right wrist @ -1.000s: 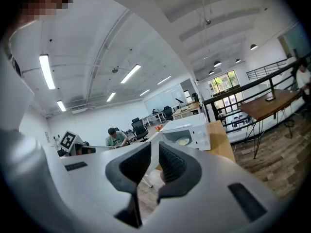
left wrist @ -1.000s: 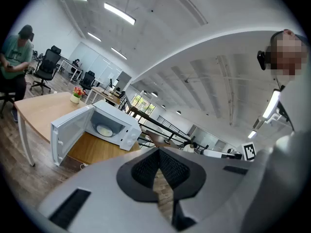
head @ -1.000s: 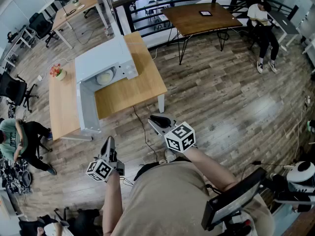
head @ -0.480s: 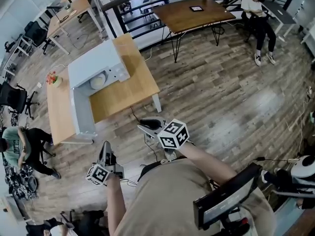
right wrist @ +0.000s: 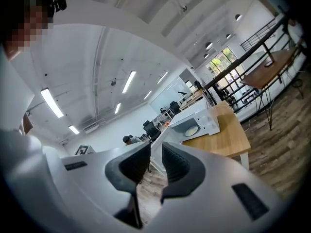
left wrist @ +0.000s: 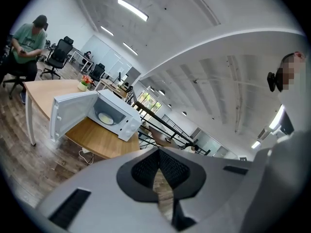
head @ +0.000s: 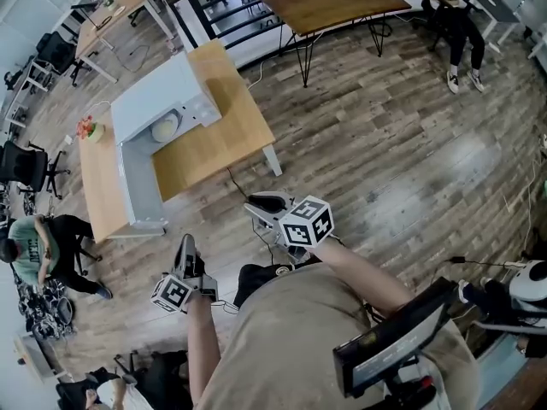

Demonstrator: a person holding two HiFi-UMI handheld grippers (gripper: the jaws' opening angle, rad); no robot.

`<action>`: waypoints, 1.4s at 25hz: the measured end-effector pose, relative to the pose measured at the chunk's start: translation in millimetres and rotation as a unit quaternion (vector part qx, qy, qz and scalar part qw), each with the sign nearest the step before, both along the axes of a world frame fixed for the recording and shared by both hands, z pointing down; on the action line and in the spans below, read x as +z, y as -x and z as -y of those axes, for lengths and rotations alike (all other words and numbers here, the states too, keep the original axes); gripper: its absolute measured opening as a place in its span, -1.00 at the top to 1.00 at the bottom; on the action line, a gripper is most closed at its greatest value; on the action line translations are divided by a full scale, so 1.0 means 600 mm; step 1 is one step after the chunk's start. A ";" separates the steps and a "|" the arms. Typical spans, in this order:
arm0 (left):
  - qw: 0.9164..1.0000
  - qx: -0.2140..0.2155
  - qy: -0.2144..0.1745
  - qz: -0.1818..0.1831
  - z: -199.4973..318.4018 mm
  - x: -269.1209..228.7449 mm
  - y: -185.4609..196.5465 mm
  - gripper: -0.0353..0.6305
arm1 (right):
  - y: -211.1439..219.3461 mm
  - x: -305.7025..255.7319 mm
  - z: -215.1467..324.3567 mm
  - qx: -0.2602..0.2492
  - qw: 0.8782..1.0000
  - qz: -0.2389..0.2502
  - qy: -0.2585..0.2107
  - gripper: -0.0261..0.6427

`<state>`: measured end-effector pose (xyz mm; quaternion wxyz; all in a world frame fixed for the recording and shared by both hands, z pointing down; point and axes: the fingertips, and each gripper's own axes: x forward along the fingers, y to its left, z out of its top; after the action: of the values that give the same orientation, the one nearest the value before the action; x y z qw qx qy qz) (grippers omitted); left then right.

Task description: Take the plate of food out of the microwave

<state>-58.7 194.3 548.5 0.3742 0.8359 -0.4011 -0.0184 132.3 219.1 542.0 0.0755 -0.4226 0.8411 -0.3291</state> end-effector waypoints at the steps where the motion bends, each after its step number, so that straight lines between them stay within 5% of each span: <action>1: 1.000 -0.001 -0.002 0.003 -0.001 -0.004 -0.001 0.88 | 0.002 0.001 0.001 0.001 1.000 0.004 0.001 0.74; 17: 0.999 -0.020 0.046 0.011 0.096 0.054 0.092 0.88 | 0.097 0.067 0.139 0.006 0.998 0.011 0.065 0.74; 25: 0.999 0.022 -0.012 0.025 0.263 0.015 0.105 0.88 | 0.154 0.065 0.276 0.004 0.997 -0.015 0.081 0.74; 35: 0.999 0.008 -0.037 0.002 0.397 0.020 0.205 0.88 | 0.273 0.040 0.451 -0.013 0.995 -0.061 0.079 0.74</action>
<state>-181.8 -43.9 560.2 0.3423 0.8526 -0.3939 -0.0287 -31.8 -51.4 565.9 -0.0136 -0.4354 0.8208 -0.3695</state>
